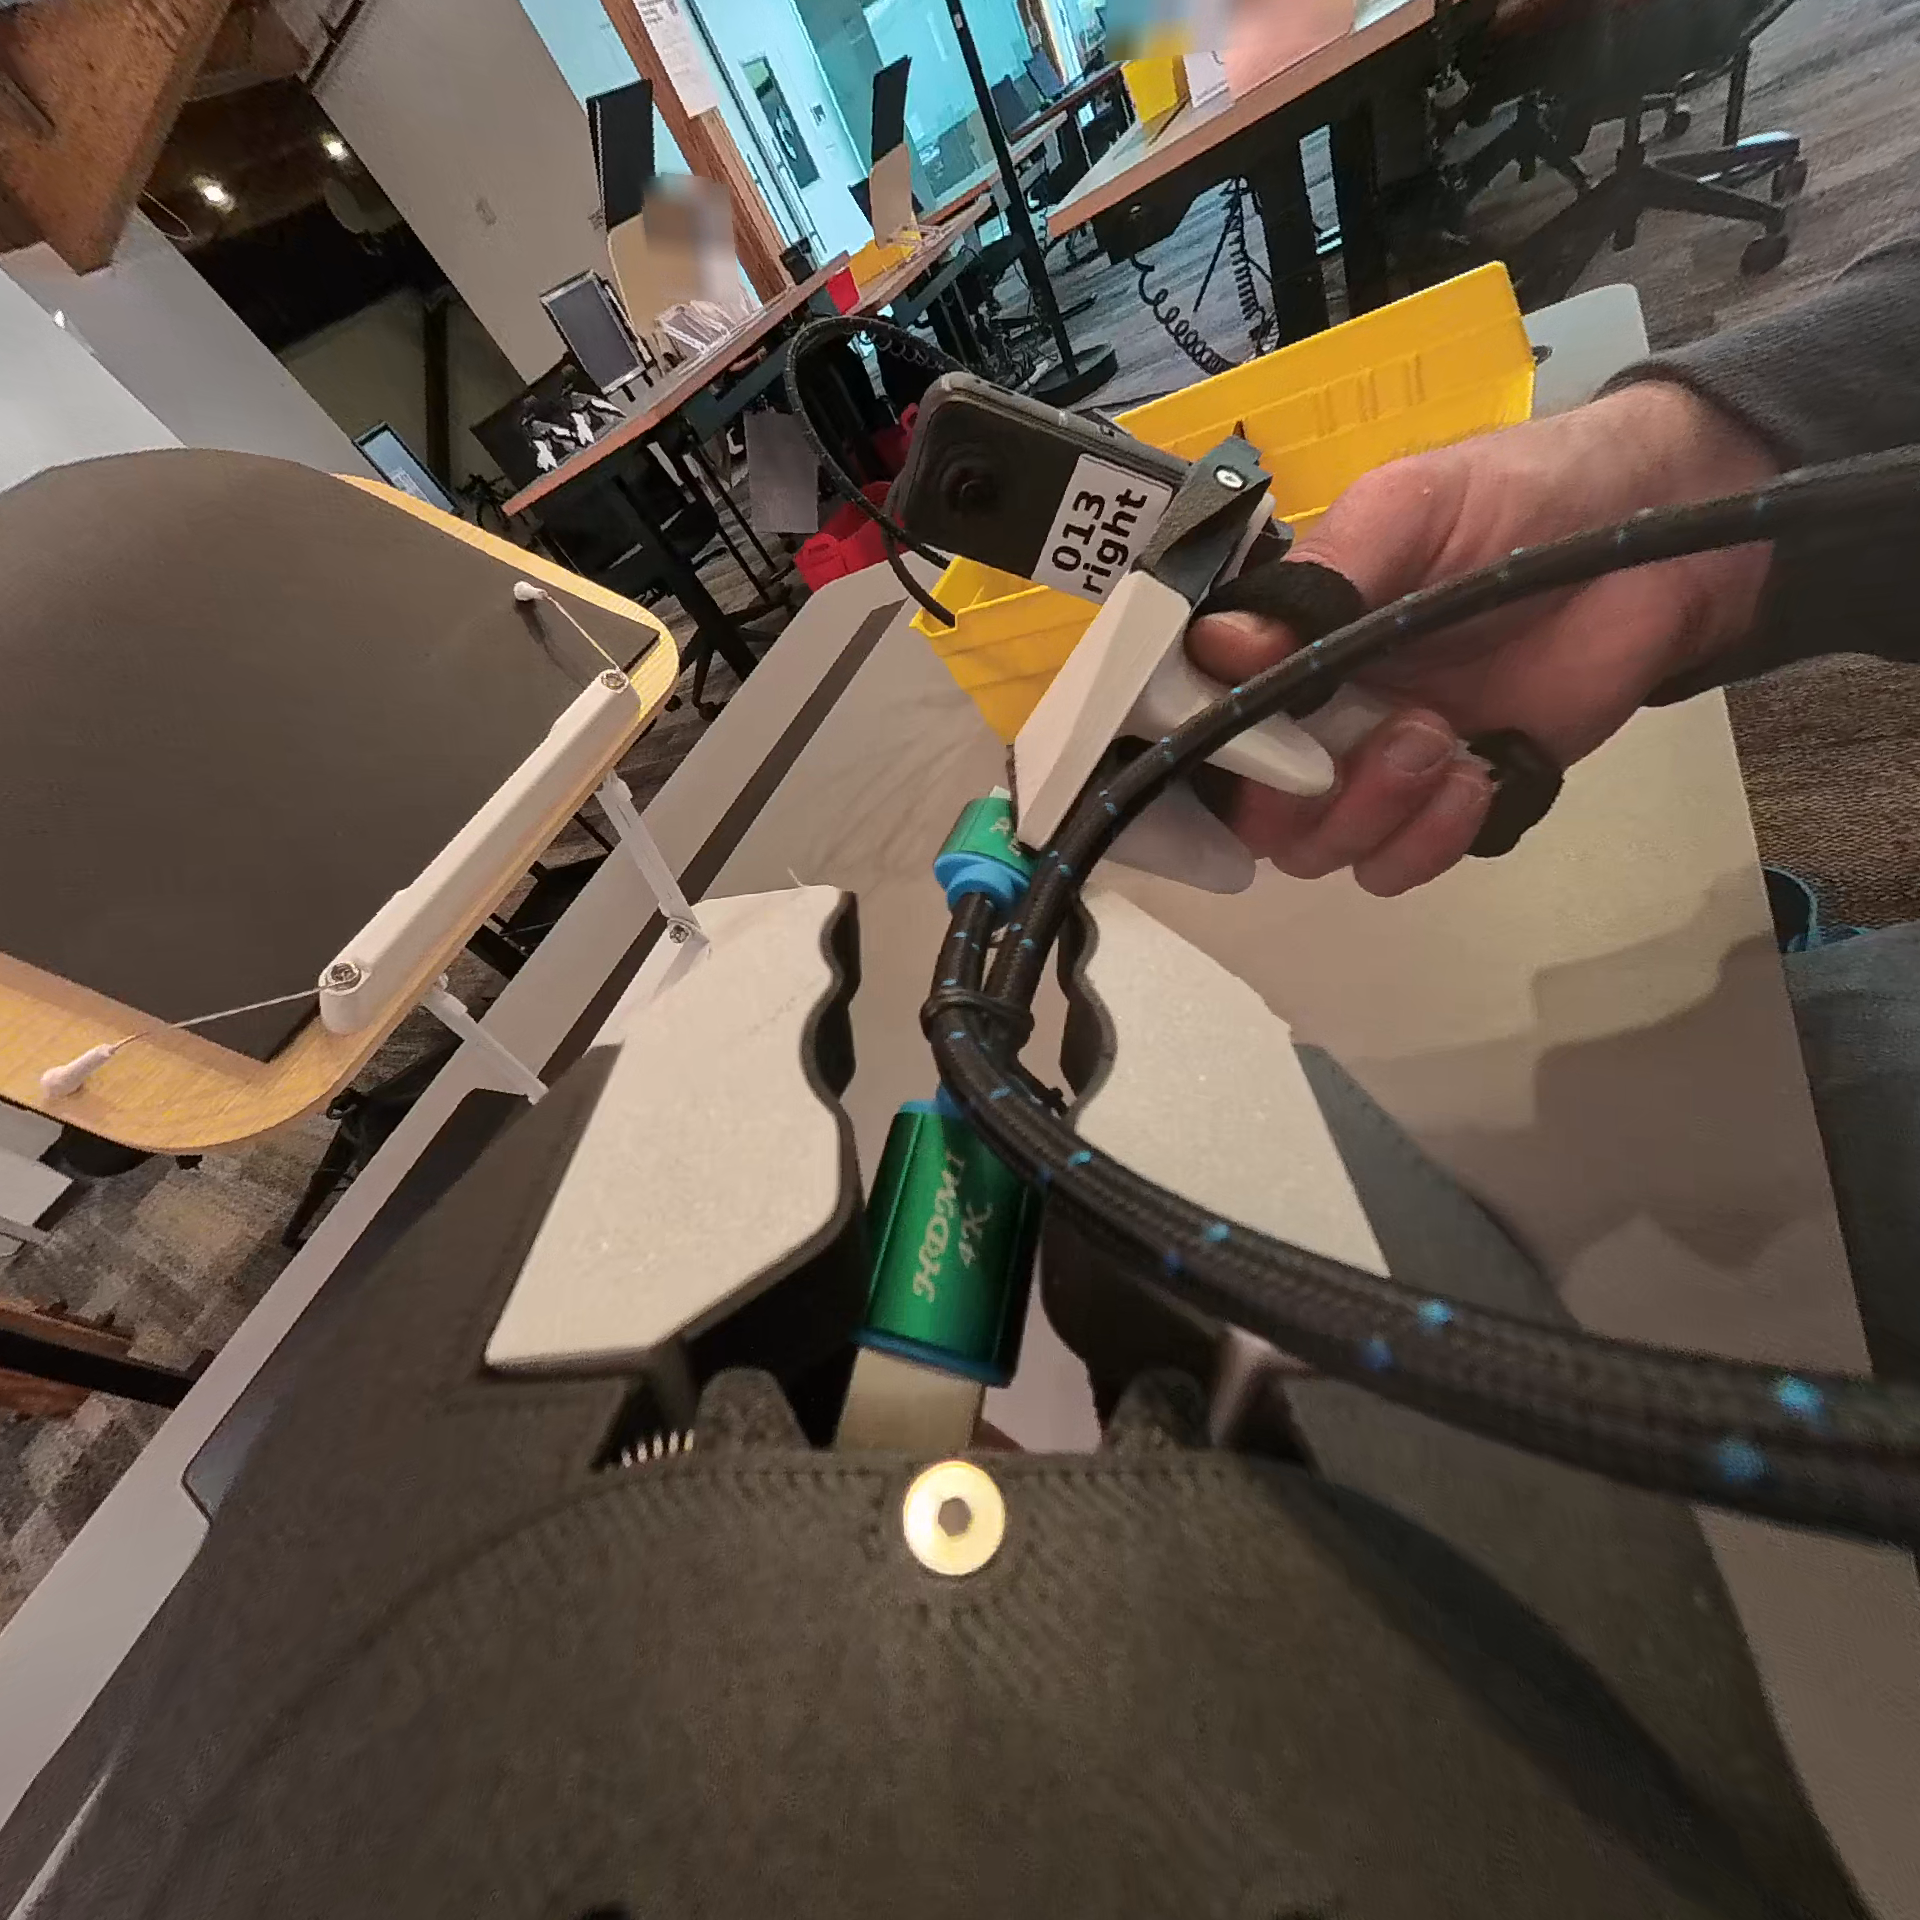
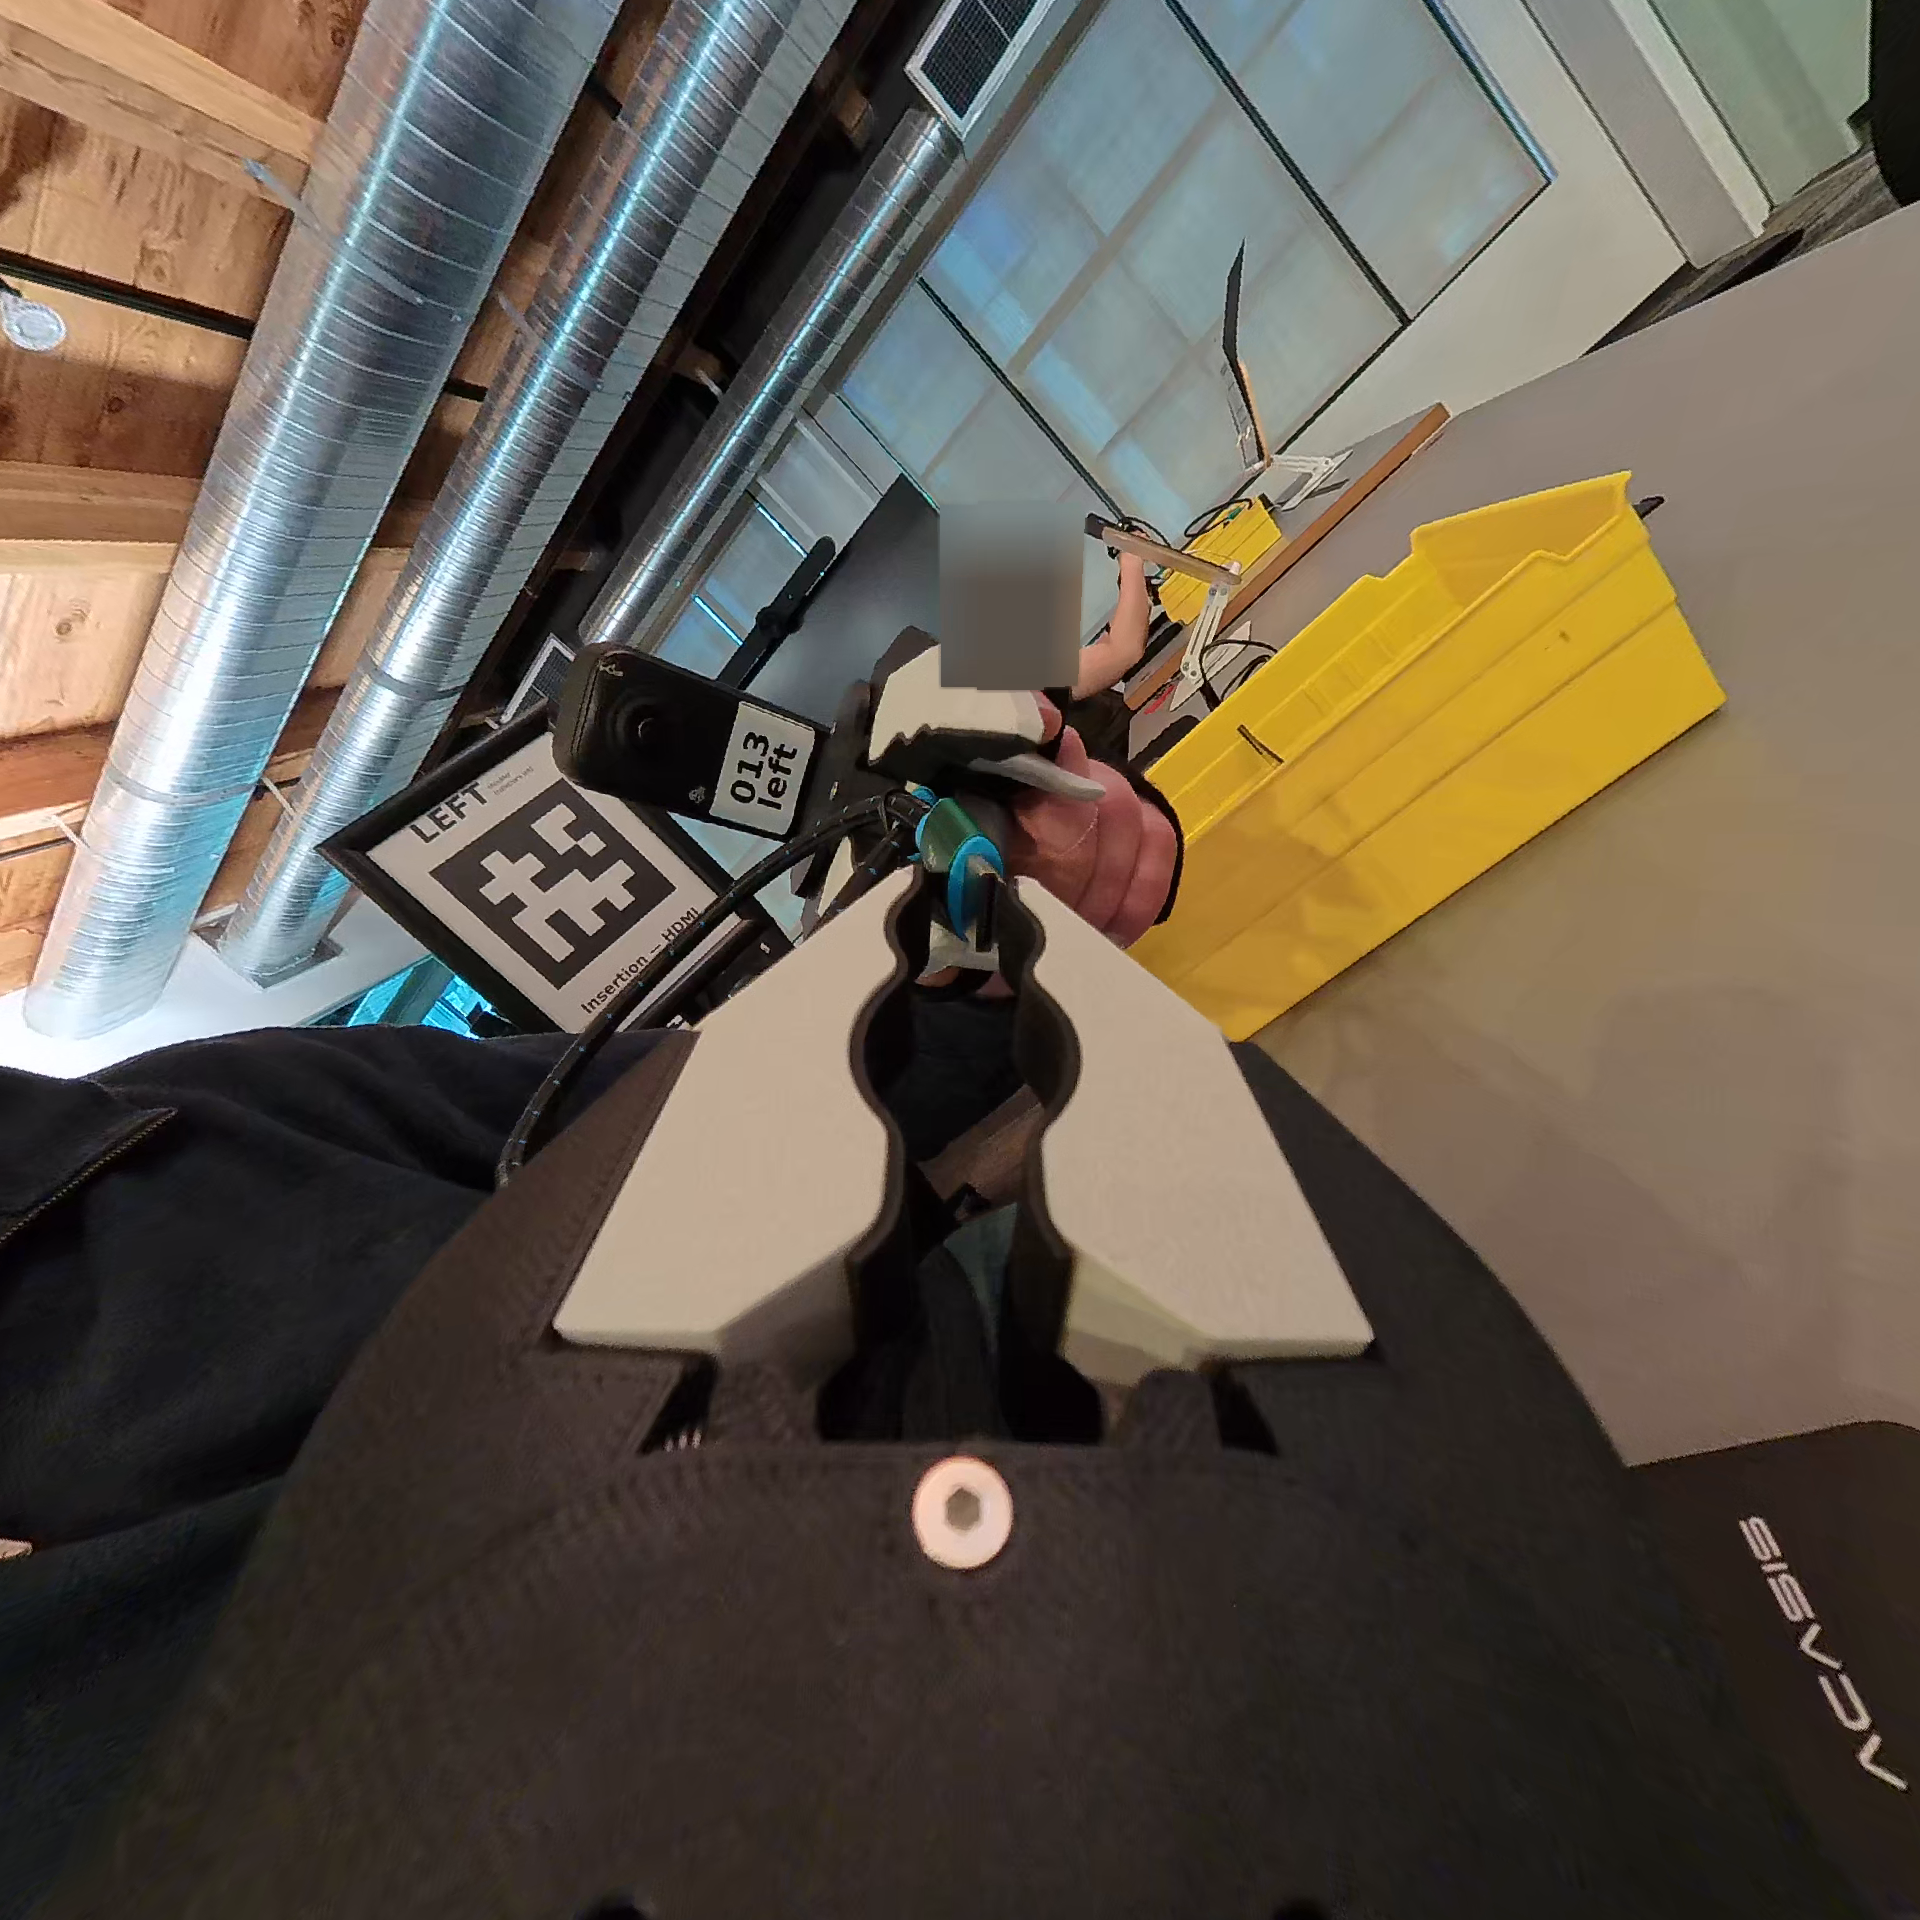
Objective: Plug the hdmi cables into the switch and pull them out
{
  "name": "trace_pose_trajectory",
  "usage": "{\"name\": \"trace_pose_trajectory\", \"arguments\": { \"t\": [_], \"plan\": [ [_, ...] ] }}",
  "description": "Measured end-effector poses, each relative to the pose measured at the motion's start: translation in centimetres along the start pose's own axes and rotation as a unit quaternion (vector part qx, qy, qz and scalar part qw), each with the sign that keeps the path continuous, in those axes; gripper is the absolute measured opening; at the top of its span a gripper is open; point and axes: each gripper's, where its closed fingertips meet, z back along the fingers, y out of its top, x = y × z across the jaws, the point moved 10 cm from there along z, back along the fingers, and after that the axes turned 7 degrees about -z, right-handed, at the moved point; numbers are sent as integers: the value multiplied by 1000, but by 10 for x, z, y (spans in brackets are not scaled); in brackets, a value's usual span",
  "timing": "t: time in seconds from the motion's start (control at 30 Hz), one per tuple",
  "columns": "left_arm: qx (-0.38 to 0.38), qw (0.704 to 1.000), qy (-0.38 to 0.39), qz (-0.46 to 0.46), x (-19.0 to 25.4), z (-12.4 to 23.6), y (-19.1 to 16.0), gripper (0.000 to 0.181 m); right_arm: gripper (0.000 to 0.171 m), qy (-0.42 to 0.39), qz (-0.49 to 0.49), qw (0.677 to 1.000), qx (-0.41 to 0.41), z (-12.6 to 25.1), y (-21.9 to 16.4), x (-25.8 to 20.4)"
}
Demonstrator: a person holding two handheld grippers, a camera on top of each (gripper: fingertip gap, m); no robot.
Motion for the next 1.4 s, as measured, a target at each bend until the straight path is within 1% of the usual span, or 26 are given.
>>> {"name": "trace_pose_trajectory", "arguments": {
  "t": [0.07,0.13,0.33,0.93,1.0,1.2,1.4],
  "plan": [
    [-2,1000,-9,-1,1,0,1,30,10,0,1,1000,-1,0,0,0],
    [-1,1000,-8,-2,0,0,2,29,11,3,2,1000,1,0,1,-1],
    [5,1000,3,10,-4,1,-1,37,9,6,12,1000,2,0,3,-7],
    [1,1000,-2,23,-5,-2,-10,38,8,1,33,999,5,-2,5,-14],
    [1,1000,-1,29,-5,-2,-11,42,8,2,37,999,5,-1,5,-15],
    [-5,998,-5,68,-7,-7,-18,67,8,-3,50,999,3,-2,6,-19],
    [-13,997,-11,76,-3,-12,-21,70,8,1,52,999,9,-1,8,-21]
  ]
}}
